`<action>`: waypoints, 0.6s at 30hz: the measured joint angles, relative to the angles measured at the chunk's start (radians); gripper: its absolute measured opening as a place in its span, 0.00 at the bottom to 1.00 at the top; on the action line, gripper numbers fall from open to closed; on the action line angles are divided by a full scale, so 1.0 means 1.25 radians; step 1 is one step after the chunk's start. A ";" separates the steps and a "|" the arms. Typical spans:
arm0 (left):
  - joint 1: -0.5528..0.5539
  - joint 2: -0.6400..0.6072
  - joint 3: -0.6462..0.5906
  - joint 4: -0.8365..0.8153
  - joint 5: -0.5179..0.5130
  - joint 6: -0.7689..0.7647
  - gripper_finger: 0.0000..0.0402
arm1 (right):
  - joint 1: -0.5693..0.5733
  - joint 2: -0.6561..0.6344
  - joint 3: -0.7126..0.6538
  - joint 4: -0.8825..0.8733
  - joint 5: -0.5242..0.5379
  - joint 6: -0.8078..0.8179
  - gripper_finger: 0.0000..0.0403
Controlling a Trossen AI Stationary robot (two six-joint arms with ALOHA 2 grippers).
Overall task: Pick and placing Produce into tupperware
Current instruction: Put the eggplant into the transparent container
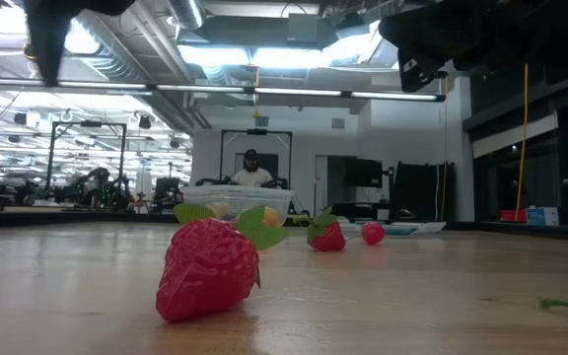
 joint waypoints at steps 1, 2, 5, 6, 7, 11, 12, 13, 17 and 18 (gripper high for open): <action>0.003 0.005 0.000 0.000 0.013 0.000 0.49 | 0.000 0.000 0.000 -0.002 0.000 0.000 0.06; 0.005 0.009 0.000 0.000 0.021 0.000 0.49 | 0.000 0.000 0.000 -0.004 0.000 -0.001 0.06; 0.013 0.023 0.000 0.001 0.051 0.020 0.49 | 0.000 0.000 0.000 -0.010 0.000 -0.001 0.06; 0.016 0.028 0.000 0.001 0.062 0.032 0.49 | 0.000 0.000 0.000 -0.012 0.000 -0.001 0.06; 0.018 0.034 0.000 0.003 0.066 0.038 0.49 | 0.000 0.000 0.000 -0.014 0.000 -0.002 0.06; 0.035 0.051 0.000 0.018 0.110 0.042 0.49 | 0.000 0.000 0.000 -0.022 0.000 -0.003 0.06; 0.038 0.055 0.000 0.027 0.117 0.045 0.49 | 0.000 0.000 0.000 -0.023 0.000 -0.003 0.06; 0.041 0.060 0.000 0.039 0.124 0.052 0.49 | 0.000 0.000 0.000 -0.025 0.000 -0.003 0.06; 0.043 0.065 -0.001 0.099 0.157 0.081 0.49 | 0.000 0.000 0.000 -0.027 0.000 -0.003 0.06; 0.043 0.065 -0.001 0.112 0.168 0.081 0.49 | 0.000 0.000 0.000 -0.029 0.000 -0.003 0.06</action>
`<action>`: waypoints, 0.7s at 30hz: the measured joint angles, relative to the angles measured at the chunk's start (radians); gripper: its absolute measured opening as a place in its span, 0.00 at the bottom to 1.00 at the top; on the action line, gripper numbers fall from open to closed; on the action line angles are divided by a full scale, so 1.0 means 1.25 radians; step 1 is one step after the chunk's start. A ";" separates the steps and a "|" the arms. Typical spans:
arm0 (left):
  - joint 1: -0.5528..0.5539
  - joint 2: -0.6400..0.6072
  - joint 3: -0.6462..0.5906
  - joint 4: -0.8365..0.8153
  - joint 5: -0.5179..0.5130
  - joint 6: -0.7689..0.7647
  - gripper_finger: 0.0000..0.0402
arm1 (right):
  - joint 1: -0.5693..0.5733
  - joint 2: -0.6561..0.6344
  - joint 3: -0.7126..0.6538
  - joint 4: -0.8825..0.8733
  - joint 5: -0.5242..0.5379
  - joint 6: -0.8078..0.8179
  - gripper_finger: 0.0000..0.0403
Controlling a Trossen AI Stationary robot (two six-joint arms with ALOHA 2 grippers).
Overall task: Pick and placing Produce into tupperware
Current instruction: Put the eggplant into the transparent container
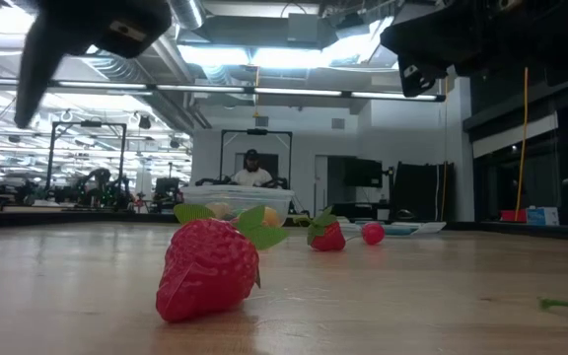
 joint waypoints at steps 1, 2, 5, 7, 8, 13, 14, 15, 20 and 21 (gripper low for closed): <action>0.000 0.000 0.000 0.006 0.013 -0.002 0.49 | 0.000 0.000 0.000 -0.001 0.000 0.000 0.06; 0.000 0.000 0.000 0.005 0.026 -0.005 0.49 | 0.000 0.000 0.000 -0.001 0.000 0.000 0.06; -0.006 0.000 0.000 0.005 0.057 -0.012 0.49 | 0.000 0.000 0.000 -0.001 0.000 0.000 0.06; -0.010 0.004 0.000 0.013 0.061 -0.018 0.49 | 0.000 0.000 0.000 -0.001 0.000 0.000 0.06; -0.014 0.006 0.000 0.014 0.061 -0.018 0.49 | 0.000 0.000 0.000 -0.001 0.000 0.000 0.06; -0.023 0.037 0.000 0.030 0.062 -0.012 0.49 | 0.000 0.000 0.000 0.003 0.000 0.001 0.06; -0.025 0.045 0.000 0.033 0.062 -0.009 0.49 | 0.000 0.000 0.000 0.004 0.000 0.001 0.06; -0.026 0.050 0.000 0.033 0.062 -0.001 0.49 | 0.000 0.000 0.000 0.004 0.000 0.002 0.06; -0.027 0.076 0.000 0.033 0.061 0.007 0.49 | 0.000 0.000 0.000 0.005 0.000 0.003 0.06; -0.027 0.079 0.000 0.035 0.064 0.008 0.49 | 0.000 0.000 0.000 0.005 0.000 0.003 0.06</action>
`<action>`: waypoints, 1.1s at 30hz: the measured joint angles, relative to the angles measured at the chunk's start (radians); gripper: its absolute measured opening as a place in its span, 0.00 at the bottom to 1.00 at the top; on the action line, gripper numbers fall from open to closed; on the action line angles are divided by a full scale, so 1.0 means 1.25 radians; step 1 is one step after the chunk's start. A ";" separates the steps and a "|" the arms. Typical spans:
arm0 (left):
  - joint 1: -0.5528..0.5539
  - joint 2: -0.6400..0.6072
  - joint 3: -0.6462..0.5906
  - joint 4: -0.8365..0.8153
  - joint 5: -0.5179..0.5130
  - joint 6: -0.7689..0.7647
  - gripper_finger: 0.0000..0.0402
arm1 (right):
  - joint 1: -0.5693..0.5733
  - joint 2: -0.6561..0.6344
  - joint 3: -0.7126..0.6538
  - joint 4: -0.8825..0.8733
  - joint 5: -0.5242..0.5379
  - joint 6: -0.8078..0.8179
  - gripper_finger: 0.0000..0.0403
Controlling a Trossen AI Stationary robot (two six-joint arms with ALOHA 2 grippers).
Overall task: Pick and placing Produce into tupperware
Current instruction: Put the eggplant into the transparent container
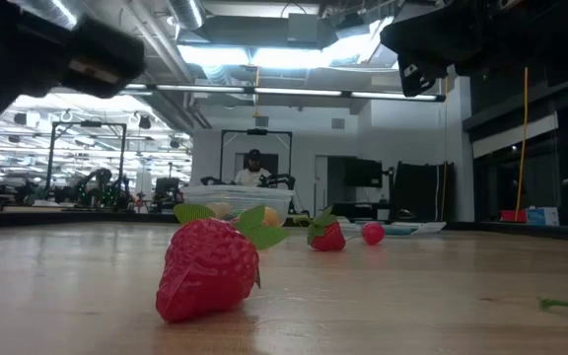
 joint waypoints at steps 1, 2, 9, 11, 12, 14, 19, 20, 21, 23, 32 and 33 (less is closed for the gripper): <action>0.000 0.005 0.000 -0.001 0.007 0.002 0.49 | 0.000 0.000 0.000 0.000 0.000 0.000 0.06; 0.000 0.011 0.000 0.001 0.011 0.003 0.49 | 0.001 0.000 0.000 0.000 0.000 0.000 0.06; -0.008 0.051 -0.001 0.003 0.051 -0.001 0.49 | 0.001 0.000 0.000 0.000 0.000 0.000 0.06; -0.014 0.056 -0.001 0.006 0.052 -0.005 0.49 | 0.001 0.000 0.000 0.000 0.000 0.000 0.06; -0.016 0.058 -0.001 0.010 0.053 -0.005 0.49 | 0.001 0.000 0.000 0.000 0.000 0.000 0.06; -0.021 0.060 -0.001 0.014 0.049 -0.005 0.49 | 0.001 0.000 0.000 0.000 0.000 0.000 0.06; -0.019 0.060 -0.001 0.041 0.038 -0.013 0.49 | 0.001 0.000 0.000 0.000 0.000 0.000 0.06; -0.019 0.060 -0.001 0.042 0.037 -0.013 0.49 | 0.001 0.000 0.000 0.001 0.000 0.001 0.06; -0.019 0.063 -0.001 0.043 0.037 -0.014 0.49 | 0.001 0.000 0.000 0.001 0.000 0.001 0.06; -0.019 0.068 -0.008 0.044 0.036 -0.015 0.49 | 0.001 0.000 0.000 0.000 0.000 0.001 0.06; -0.017 0.064 -0.036 0.064 0.032 -0.074 0.44 | 0.001 0.000 0.000 0.001 0.000 0.002 0.06; -0.017 0.064 -0.036 0.064 0.031 -0.074 0.42 | 0.001 0.000 0.000 0.001 0.000 0.002 0.06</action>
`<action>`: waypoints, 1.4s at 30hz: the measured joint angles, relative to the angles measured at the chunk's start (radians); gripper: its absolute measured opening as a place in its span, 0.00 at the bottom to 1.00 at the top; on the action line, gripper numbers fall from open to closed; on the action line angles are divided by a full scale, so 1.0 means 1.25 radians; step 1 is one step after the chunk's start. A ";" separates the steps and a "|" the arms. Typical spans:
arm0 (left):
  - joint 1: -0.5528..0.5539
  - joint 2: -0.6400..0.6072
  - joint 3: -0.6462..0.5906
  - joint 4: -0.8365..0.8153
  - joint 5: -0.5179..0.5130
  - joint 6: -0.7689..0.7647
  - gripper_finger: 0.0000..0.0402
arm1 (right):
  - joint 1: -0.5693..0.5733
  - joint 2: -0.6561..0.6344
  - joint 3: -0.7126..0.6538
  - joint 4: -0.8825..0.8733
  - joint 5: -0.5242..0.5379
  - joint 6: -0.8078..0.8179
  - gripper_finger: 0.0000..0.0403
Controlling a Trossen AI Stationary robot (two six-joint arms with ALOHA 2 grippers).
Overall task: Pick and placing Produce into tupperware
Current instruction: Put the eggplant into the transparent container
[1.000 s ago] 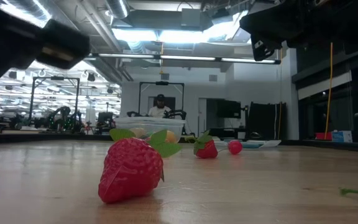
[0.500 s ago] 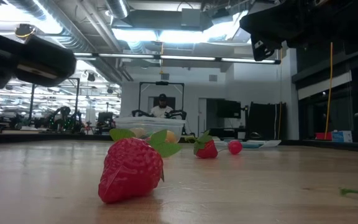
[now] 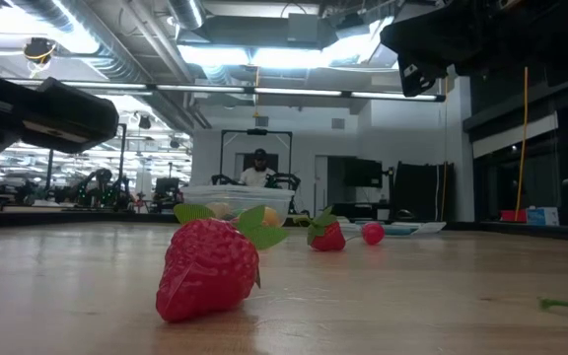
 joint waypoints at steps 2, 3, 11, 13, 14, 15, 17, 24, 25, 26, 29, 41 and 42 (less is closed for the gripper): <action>0.002 0.000 0.000 -0.003 0.002 0.000 0.36 | 0.000 0.000 0.000 0.000 0.000 0.000 0.06; 0.003 0.000 0.000 -0.004 0.003 -0.002 0.34 | 0.000 0.000 0.000 0.000 0.000 0.000 0.06; 0.028 0.001 -0.001 -0.006 0.021 -0.002 0.32 | 0.000 0.000 0.000 0.000 0.000 0.001 0.06; 0.035 0.001 -0.002 -0.006 0.032 0.004 0.32 | 0.000 0.000 0.000 0.000 0.000 0.001 0.06; 0.039 0.002 -0.002 -0.007 0.039 0.011 0.32 | 0.000 0.000 0.000 0.000 0.000 0.001 0.06; 0.042 0.002 -0.002 -0.007 0.044 0.018 0.32 | 0.000 0.000 0.000 0.000 0.000 0.001 0.06; 0.047 0.002 -0.002 -0.009 0.045 0.030 0.32 | 0.000 0.000 0.000 0.000 0.000 0.000 0.06; 0.098 -0.022 -0.008 -0.034 -0.010 0.046 0.32 | 0.000 0.000 0.000 0.000 0.000 -0.001 0.06; 0.108 -0.028 -0.007 -0.031 -0.013 0.046 0.30 | 0.000 0.000 0.000 0.000 0.000 -0.001 0.06; 0.116 -0.033 -0.007 -0.032 -0.013 0.046 0.28 | 0.000 0.000 0.000 0.000 0.000 -0.001 0.06; 0.140 -0.051 -0.007 -0.032 0.000 0.051 0.27 | 0.000 0.000 0.000 0.000 0.000 -0.001 0.06; 0.229 -0.152 -0.005 -0.052 -0.086 0.144 0.26 | 0.000 0.000 0.000 -0.001 0.000 -0.001 0.06; 0.236 -0.168 -0.005 -0.053 -0.105 0.149 0.26 | 0.000 0.000 0.000 -0.001 0.000 -0.002 0.06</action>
